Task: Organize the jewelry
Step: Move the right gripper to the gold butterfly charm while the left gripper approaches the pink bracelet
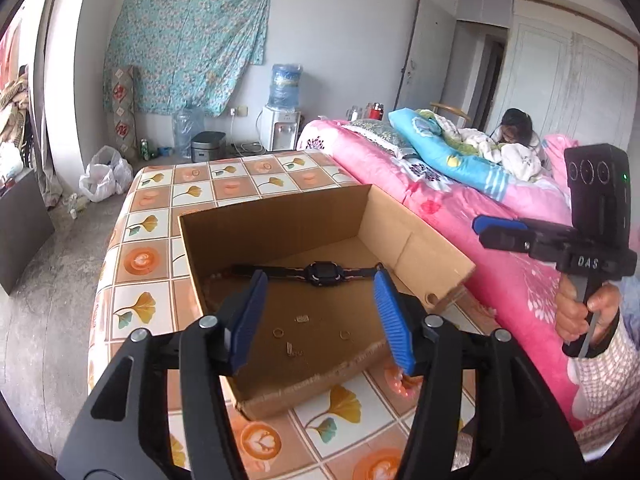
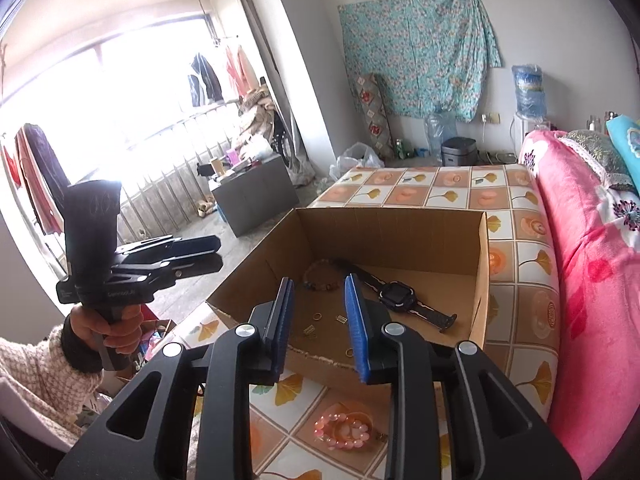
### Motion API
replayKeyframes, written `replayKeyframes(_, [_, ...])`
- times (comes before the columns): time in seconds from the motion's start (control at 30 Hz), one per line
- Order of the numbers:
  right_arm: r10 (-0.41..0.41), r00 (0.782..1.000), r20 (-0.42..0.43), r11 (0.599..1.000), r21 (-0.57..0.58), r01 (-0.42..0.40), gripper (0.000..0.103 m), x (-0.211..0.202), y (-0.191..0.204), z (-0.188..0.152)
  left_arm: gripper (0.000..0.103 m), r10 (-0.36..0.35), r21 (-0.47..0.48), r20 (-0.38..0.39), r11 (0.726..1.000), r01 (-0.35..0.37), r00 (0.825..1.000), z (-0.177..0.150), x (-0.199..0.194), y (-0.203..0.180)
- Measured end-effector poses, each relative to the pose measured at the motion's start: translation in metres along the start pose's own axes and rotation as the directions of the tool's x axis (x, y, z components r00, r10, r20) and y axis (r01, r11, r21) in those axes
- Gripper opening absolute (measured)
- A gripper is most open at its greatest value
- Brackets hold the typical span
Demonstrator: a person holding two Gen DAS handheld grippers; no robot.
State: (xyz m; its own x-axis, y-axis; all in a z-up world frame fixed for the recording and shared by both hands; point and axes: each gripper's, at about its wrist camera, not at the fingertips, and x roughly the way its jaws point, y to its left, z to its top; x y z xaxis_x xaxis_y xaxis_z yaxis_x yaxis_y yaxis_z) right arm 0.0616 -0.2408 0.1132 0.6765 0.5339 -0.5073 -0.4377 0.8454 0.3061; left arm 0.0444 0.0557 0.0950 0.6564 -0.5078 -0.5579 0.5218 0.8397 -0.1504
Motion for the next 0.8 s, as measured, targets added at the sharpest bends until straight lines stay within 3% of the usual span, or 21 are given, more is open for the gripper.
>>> replayKeyframes(0.17, [-0.024, 1.0, 0.013, 0.998, 0.054, 0.023, 0.027, -0.035, 0.002, -0.034, 0.068, -0.041, 0.029, 0.008, 0.999, 0.041, 0.999, -0.042, -0.039, -0.021])
replayKeyframes(0.37, [-0.072, 0.987, -0.142, 0.961, 0.257, 0.106, 0.027, -0.016, -0.03, -0.089, 0.075, -0.091, -0.006, -0.083, 0.996, 0.091, 0.992, -0.09, -0.02, -0.043])
replayKeyframes(0.43, [-0.09, 0.976, -0.197, 0.943, 0.298, 0.147, 0.027, -0.001, -0.041, -0.106, 0.075, -0.068, -0.005, -0.118, 0.998, 0.068, 0.991, -0.102, 0.002, -0.052])
replayKeyframes(0.53, [-0.107, 0.961, -0.255, 0.914, 0.355, 0.196, 0.027, 0.015, -0.054, -0.126, 0.075, 0.035, 0.04, -0.178, 0.999, -0.028, 0.983, -0.113, 0.04, -0.069])
replayKeyframes(0.63, [-0.147, 0.942, -0.302, 0.894, 0.366, 0.257, 0.027, 0.029, -0.065, -0.135, 0.075, 0.084, 0.079, -0.18, 0.994, -0.071, 0.98, -0.116, 0.068, -0.084])
replayKeyframes(0.8, [-0.199, 0.919, -0.339, 0.896, 0.317, 0.31, 0.027, 0.042, -0.066, -0.14, 0.075, 0.172, 0.07, -0.17, 0.984, -0.162, 0.97, -0.115, 0.096, -0.097])
